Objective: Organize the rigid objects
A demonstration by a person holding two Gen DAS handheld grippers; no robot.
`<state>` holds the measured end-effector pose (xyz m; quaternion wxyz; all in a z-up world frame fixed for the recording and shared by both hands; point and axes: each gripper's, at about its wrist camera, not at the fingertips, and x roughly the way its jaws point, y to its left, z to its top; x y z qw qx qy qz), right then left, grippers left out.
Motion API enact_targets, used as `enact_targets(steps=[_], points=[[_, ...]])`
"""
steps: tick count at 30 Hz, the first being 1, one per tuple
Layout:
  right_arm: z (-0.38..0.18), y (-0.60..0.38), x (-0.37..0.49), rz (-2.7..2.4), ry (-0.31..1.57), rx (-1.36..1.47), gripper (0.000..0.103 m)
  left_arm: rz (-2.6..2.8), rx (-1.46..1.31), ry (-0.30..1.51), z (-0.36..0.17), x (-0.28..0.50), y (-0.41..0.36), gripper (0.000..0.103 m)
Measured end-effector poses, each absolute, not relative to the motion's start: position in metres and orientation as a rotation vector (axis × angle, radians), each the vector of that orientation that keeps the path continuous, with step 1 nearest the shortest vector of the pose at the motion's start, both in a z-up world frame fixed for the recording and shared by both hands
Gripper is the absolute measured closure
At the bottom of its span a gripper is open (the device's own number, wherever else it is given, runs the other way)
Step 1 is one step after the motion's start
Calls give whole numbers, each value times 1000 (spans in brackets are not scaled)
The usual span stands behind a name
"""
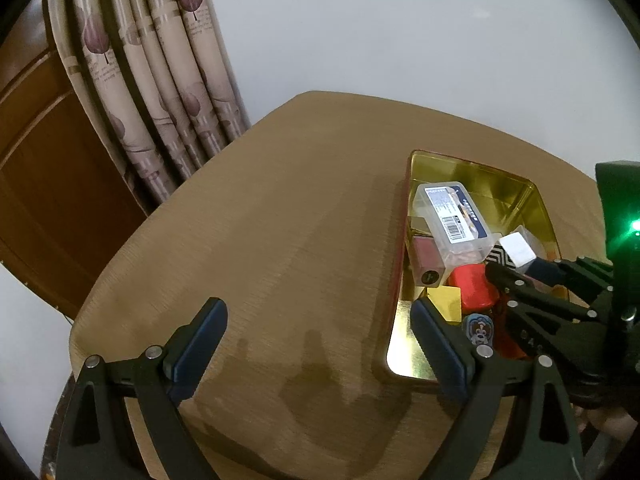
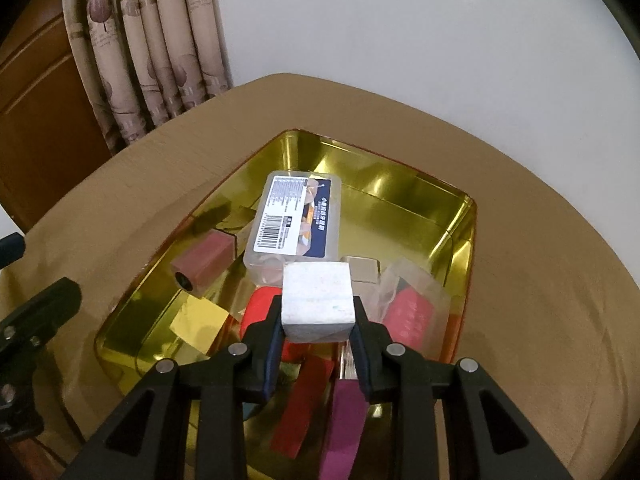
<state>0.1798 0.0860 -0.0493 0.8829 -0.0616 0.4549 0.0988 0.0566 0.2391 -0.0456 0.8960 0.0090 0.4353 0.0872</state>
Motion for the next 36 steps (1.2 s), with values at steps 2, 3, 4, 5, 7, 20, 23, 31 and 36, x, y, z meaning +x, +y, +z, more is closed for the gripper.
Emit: enact_targets(steps=[2, 3, 4, 5, 7, 20, 23, 31, 36], points=[[-50, 88, 180, 199, 945, -136, 72, 175, 18, 898, -45, 56, 239, 12], [-50, 90, 181, 195, 940, -144, 72, 175, 17, 895, -44, 56, 239, 12], [-51, 92, 181, 192, 942, -151, 72, 173, 15, 892, -44, 55, 239, 12], [-52, 92, 181, 189, 945, -153, 72, 171, 11, 889, -43, 55, 239, 12], [-52, 92, 180, 187, 946, -147, 72, 168, 9, 892, -44, 55, 239, 11], [-29, 83, 152, 159, 901, -92, 46, 151, 7, 886, -43, 53, 234, 10], [-19, 76, 138, 134, 884, -74, 43, 139, 7, 884, -41, 52, 232, 10], [-13, 60, 107, 71, 886, -44, 39, 98, 40, 870, -37, 46, 216, 8], [-17, 58, 97, 71, 885, -20, 39, 78, 42, 867, -35, 43, 209, 7]])
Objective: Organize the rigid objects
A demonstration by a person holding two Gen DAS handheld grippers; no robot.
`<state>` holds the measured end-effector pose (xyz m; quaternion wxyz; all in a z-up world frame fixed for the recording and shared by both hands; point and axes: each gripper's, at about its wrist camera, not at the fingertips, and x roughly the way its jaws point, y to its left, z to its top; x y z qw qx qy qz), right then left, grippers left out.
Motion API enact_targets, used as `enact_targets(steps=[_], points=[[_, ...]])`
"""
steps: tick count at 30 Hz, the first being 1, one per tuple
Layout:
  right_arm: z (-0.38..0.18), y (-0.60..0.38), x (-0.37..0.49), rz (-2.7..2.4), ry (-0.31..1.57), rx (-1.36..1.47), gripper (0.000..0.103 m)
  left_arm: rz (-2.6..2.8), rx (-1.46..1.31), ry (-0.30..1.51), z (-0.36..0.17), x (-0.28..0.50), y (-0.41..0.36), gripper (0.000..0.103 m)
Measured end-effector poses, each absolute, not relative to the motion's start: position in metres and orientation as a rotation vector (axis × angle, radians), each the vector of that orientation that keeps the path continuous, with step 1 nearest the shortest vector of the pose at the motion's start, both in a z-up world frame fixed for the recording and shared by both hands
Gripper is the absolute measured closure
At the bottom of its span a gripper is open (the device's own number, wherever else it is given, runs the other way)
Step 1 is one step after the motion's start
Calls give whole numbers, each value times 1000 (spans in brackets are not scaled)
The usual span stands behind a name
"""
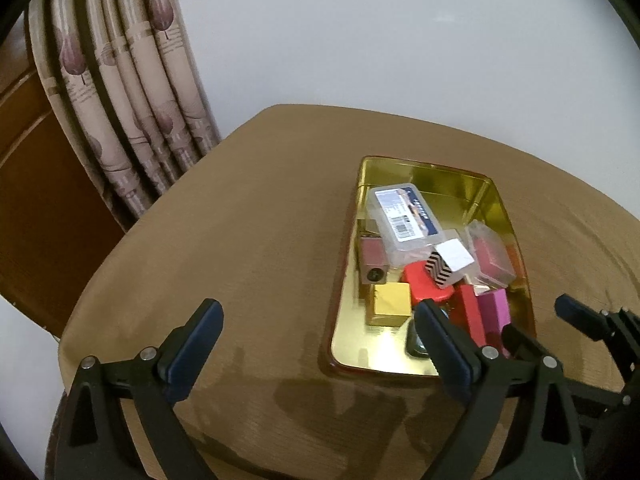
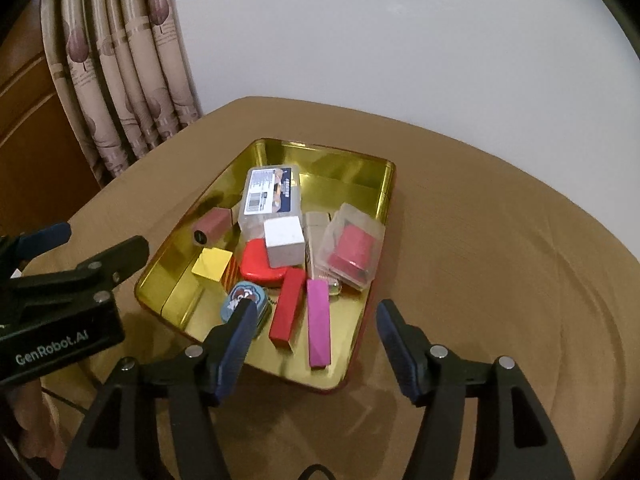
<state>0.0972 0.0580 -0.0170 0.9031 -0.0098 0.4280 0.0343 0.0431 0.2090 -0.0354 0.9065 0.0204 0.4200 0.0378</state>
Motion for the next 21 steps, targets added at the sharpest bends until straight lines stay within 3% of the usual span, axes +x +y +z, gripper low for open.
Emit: enact_targets(steps=[21], points=[[-28, 65, 93, 79, 891, -8, 39, 54, 39, 885, -38, 42, 205, 7]])
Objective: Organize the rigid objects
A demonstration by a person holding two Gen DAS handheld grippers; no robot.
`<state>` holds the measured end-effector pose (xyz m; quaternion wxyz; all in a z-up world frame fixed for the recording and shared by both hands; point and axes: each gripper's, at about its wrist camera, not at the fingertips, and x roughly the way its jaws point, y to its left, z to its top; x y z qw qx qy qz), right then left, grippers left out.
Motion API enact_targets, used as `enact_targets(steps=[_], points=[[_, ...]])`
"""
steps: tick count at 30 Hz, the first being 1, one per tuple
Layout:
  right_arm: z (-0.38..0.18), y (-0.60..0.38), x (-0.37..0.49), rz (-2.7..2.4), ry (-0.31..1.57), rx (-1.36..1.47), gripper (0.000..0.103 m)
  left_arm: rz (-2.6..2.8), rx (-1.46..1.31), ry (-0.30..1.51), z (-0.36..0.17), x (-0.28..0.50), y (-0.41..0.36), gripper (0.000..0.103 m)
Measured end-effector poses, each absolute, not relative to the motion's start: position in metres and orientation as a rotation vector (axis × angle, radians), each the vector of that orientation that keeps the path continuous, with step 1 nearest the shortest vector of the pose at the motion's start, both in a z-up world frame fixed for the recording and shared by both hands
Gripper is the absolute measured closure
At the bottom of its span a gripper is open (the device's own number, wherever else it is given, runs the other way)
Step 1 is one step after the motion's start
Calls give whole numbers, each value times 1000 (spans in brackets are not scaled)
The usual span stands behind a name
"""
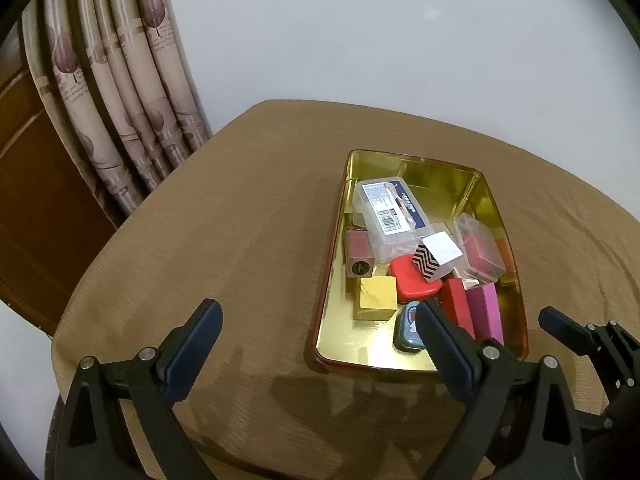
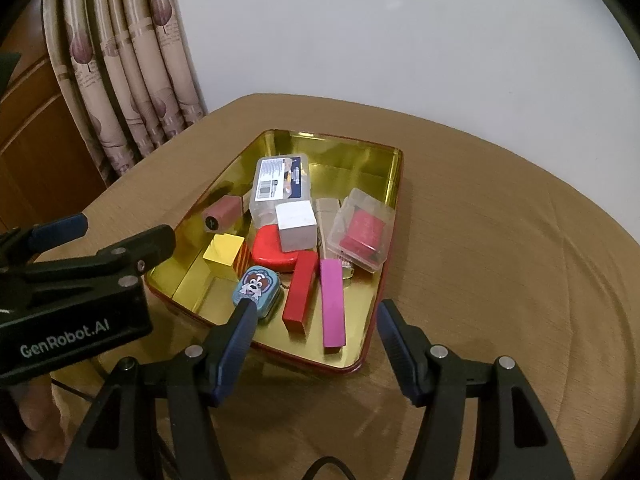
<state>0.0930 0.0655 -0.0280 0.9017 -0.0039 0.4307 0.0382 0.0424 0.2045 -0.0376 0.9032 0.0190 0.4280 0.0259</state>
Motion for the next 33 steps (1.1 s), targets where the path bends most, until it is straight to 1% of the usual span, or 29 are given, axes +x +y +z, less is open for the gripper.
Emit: enact_targets(steps=[33], points=[[-32, 71, 96, 82, 906, 3, 39, 39, 31, 884, -39, 41, 206, 7]])
